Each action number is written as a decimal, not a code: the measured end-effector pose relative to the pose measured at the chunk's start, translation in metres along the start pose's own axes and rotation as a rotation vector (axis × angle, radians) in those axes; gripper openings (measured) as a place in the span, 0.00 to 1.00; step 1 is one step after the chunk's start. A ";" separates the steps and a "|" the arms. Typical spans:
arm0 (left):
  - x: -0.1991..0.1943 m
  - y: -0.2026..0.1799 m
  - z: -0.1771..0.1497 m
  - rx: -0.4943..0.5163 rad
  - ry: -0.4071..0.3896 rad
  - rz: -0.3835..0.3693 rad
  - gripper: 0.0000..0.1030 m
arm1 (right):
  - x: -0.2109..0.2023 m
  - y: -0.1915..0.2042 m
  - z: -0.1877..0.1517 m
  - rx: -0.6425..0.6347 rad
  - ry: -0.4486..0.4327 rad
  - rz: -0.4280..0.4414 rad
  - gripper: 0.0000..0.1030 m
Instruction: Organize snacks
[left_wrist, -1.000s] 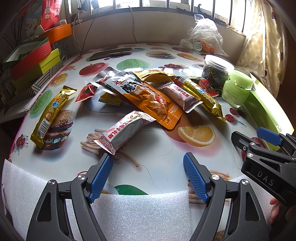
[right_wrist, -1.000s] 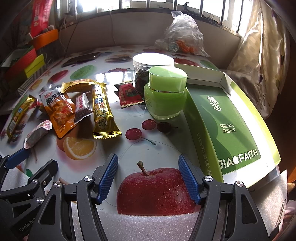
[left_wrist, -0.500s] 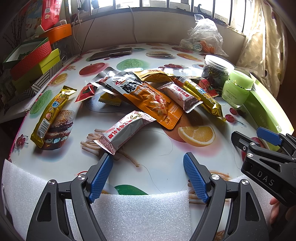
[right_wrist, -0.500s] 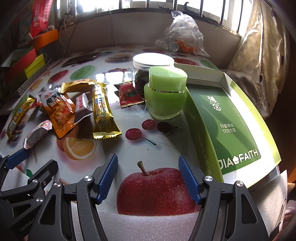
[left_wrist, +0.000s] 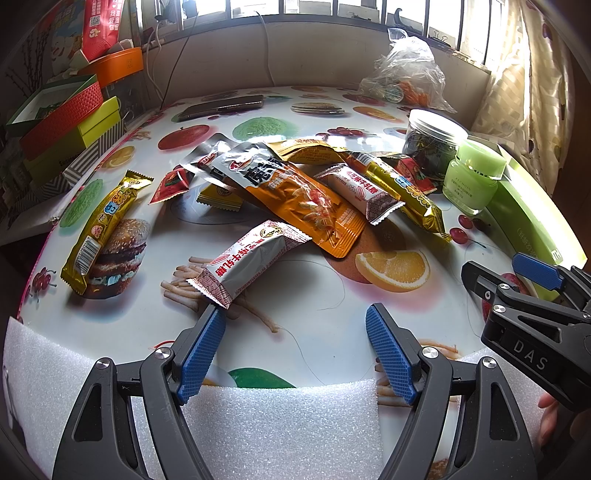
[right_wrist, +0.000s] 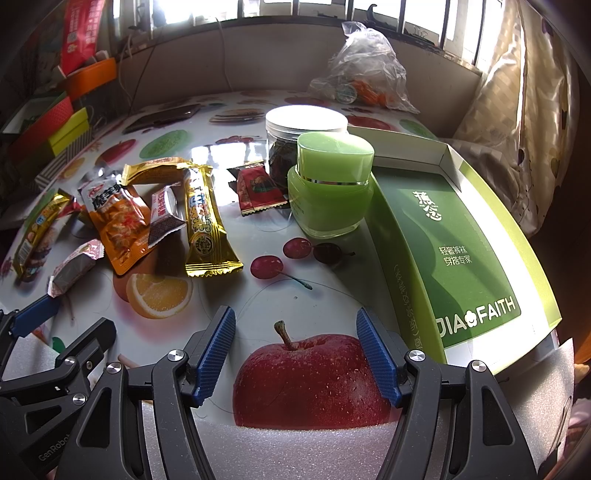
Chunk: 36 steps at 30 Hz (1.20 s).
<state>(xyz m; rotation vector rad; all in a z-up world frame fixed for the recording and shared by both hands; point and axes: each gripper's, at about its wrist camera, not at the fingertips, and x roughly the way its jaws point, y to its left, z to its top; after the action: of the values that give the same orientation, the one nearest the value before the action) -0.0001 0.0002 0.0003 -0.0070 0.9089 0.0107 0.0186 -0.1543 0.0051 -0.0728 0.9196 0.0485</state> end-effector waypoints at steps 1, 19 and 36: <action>0.000 0.000 0.000 0.000 0.000 0.000 0.76 | 0.000 0.000 0.000 0.000 0.000 0.000 0.66; -0.002 0.001 0.001 0.024 0.026 -0.020 0.76 | 0.000 -0.001 0.001 0.001 0.003 0.003 0.66; -0.018 0.100 0.041 -0.047 -0.042 0.110 0.76 | -0.013 0.020 0.043 -0.070 -0.075 0.160 0.62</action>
<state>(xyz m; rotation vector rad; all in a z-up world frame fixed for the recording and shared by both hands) 0.0198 0.1003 0.0390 -0.0005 0.8662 0.1338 0.0429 -0.1307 0.0404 -0.0615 0.8478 0.2306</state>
